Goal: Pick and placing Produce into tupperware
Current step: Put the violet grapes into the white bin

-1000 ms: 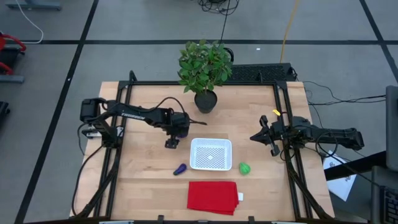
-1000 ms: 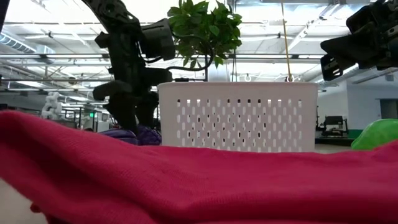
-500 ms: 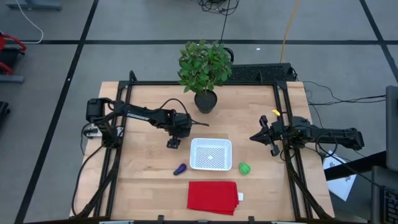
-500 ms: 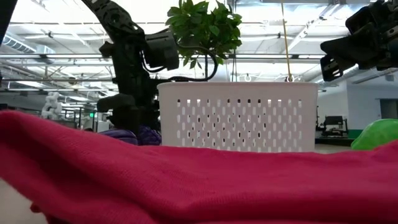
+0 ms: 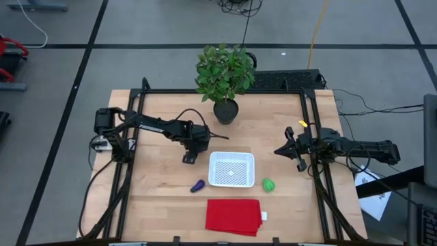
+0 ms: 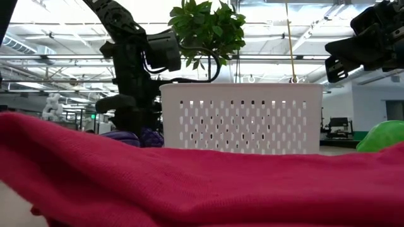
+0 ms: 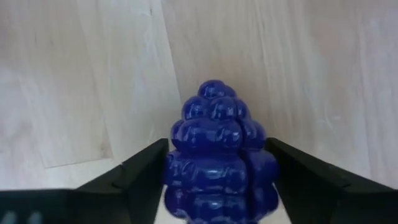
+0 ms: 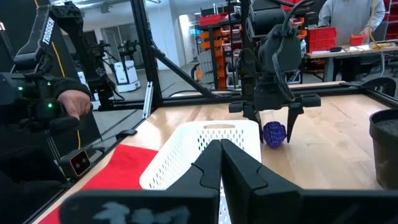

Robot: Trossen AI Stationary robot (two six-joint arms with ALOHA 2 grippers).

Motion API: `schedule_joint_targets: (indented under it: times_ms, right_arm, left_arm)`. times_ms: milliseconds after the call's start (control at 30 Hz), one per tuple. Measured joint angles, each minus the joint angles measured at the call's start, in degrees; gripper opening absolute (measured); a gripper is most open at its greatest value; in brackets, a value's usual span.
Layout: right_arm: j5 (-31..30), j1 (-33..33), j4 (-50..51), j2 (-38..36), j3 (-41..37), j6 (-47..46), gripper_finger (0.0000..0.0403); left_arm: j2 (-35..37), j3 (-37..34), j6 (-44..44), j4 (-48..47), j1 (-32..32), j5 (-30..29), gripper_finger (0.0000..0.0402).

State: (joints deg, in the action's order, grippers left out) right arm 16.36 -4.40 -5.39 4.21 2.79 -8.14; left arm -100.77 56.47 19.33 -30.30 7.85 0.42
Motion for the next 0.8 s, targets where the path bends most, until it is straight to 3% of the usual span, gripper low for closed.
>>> schedule_joint_targets:
  times_ms: [233,500,800]
  right_arm:
    - [0.0,0.0,0.0,0.0,-0.02,0.02,0.0]
    - [0.0,0.0,-0.02,0.0,0.0,0.02,0.0]
    - [0.0,0.0,-0.46,0.36,0.0,-0.05,0.0]
  left_arm:
    - [0.24,0.0,-0.57,-0.02,0.06,-0.83,0.0197]
    - [2.16,0.95,-1.03,-1.29,0.06,-0.97,0.0226]
    - [7.14,1.55,-1.51,-1.57,0.06,-1.08,0.0231]
